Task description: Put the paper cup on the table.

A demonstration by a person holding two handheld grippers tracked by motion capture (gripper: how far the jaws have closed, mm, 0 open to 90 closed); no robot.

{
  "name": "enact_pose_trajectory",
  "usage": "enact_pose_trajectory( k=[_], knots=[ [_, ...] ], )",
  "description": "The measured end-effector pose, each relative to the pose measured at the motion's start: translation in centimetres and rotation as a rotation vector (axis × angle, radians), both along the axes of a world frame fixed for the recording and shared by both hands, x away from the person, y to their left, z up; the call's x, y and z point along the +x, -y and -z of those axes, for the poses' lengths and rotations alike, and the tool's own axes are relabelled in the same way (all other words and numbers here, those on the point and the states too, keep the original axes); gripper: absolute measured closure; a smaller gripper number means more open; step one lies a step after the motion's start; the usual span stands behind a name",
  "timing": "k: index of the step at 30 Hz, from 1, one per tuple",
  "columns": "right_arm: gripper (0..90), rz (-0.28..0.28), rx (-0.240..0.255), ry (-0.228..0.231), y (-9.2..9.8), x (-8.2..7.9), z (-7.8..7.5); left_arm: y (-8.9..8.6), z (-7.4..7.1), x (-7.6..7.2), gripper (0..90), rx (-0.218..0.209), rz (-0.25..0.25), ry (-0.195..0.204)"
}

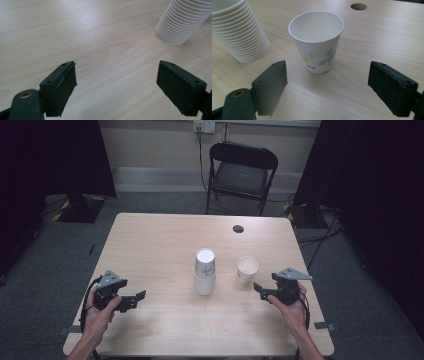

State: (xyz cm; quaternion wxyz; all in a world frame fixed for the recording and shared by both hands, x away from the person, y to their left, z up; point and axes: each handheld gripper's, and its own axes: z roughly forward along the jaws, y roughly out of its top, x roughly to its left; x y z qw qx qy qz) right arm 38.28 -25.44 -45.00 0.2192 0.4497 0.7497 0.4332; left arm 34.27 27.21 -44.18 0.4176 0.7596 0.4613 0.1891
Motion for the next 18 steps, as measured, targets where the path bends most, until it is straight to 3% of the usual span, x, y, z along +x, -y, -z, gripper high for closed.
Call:
enact_pose_trajectory(
  k=[4, 11, 18],
  knots=[
    [15.6, 0.038, 0.012, 0.018, 0.8, -1.2, -0.3, -0.5, 0.0, -0.4, 15.9, 0.004, -0.004, 0.007],
    [15.7, 0.083, 0.063, 0.030, 1.7, -3.9, -0.3, -1.4, 0.9, -0.8, 15.9, -0.010, -0.033, -0.016],
    [15.6, 0.105, 0.061, 0.018, 2.1, -3.9, 0.2, -2.1, 1.2, -0.9, 16.0, -0.015, -0.062, -0.017]
  ],
)
